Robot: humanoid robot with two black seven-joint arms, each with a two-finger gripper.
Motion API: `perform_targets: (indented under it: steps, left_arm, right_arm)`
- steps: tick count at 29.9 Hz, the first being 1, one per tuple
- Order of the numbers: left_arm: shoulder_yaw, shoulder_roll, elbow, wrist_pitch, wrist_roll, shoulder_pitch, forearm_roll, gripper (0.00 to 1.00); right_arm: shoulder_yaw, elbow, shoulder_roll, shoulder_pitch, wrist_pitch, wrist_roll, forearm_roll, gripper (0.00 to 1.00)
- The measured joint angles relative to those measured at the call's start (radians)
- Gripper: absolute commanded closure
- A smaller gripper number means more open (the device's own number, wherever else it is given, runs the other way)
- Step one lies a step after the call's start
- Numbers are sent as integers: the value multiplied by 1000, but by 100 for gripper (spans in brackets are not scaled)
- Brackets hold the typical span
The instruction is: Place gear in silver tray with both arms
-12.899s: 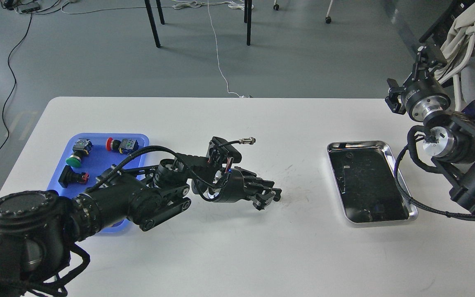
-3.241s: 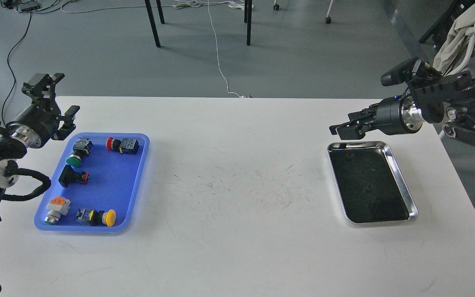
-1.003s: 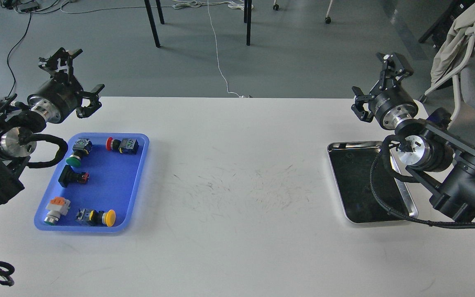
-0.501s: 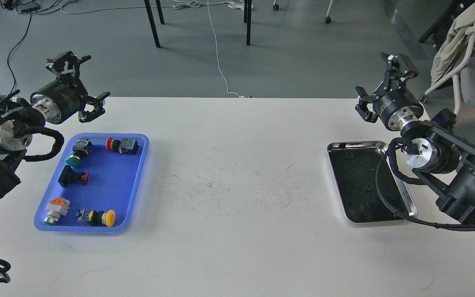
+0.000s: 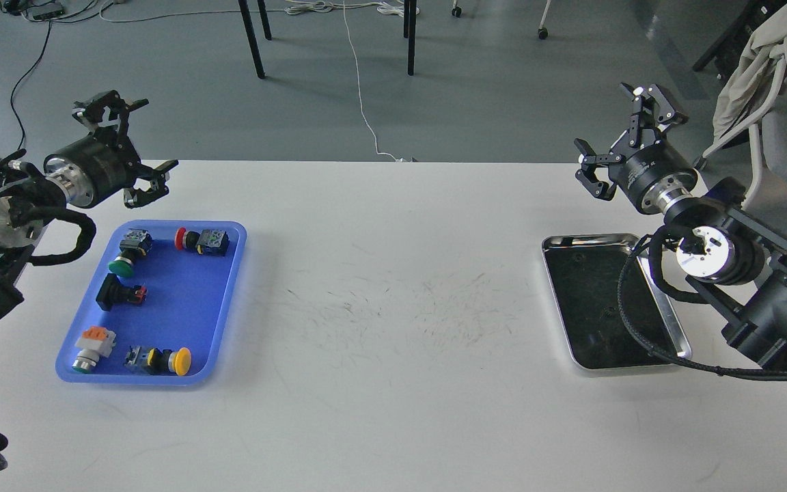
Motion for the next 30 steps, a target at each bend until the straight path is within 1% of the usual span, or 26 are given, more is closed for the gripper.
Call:
perform_targets:
  steps: [3,7,11,13,21,26,30]
  left_arm:
    - [-24,-5,-8,1,0,0,-11,0]
    - [-45,-12,-9,25,-4,1,-15,0]
    - [-60,-32,-11,42,-53,3,-21,0]
    - [-62,-33,-11,43,-71,5,-21,0]
    - [-58,-32,-13,45,-86,7,-23,0]
    - [-45,-21,-13,39,-95,13,-14,0]
    - [-36,-8,-12,34,-119,17,-7,0]
  right_arm:
    - [7,-7,20,-9,-5,7,-2,1]
    - [-2,-8,27,-11,-5,10,-14,1]
    - [-8,-6,28,-9,-4,10,-22,1]
    - [-9,-3,25,-9,-3,10,-29,1]
    - [-35,-1,12,0,-14,9,-35,1]
    - [-34,-1,11,2,-52,9,-34,1]
    - [-31,5,11,2,-68,9,-33,1]
